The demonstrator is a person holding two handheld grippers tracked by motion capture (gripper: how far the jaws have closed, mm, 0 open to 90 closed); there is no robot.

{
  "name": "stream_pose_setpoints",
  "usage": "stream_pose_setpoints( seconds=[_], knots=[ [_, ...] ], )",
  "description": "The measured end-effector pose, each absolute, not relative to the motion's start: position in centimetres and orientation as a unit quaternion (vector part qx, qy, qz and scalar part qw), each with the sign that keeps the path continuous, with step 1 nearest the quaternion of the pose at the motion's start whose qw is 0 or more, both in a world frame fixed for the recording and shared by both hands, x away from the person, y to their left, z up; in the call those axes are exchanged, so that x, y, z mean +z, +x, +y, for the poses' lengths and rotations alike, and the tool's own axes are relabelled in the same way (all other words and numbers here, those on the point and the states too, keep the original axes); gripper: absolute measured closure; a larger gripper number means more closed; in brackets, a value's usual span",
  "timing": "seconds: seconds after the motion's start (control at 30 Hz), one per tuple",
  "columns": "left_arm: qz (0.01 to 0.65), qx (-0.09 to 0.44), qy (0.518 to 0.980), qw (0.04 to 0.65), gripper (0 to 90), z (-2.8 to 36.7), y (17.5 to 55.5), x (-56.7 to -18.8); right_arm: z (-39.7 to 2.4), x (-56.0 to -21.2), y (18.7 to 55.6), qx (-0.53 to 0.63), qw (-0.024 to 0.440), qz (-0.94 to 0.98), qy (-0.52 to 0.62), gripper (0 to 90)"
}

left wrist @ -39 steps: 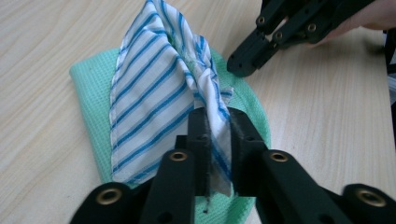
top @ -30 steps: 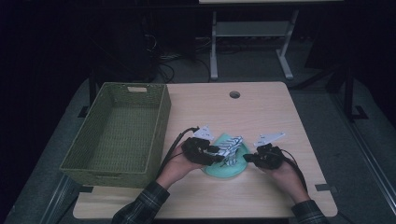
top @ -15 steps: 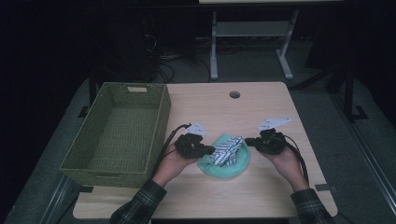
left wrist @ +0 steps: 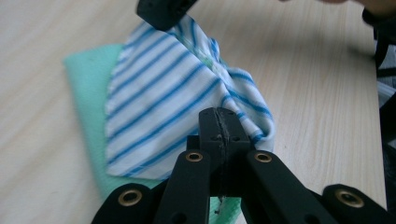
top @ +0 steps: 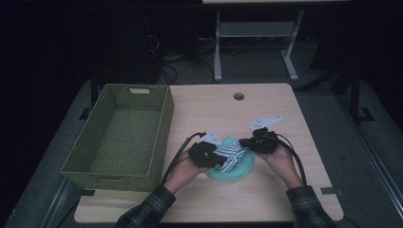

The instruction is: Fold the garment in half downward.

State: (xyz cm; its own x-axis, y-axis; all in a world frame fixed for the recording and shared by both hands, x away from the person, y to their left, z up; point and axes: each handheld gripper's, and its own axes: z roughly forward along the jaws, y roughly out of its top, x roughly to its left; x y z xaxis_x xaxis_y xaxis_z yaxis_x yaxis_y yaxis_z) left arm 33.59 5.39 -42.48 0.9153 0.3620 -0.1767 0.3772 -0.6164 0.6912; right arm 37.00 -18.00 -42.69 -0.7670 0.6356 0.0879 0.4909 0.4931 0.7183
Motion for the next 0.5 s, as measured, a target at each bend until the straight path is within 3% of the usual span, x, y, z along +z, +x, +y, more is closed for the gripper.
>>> stream_pose_setpoints(
  seconds=[0.5],
  knots=[
    [0.188,-0.024,0.922,0.337,89.3,3.7,32.8,-45.1,-19.5,-45.4,35.2,0.350,0.079,0.870,0.338,89.9]
  ],
)
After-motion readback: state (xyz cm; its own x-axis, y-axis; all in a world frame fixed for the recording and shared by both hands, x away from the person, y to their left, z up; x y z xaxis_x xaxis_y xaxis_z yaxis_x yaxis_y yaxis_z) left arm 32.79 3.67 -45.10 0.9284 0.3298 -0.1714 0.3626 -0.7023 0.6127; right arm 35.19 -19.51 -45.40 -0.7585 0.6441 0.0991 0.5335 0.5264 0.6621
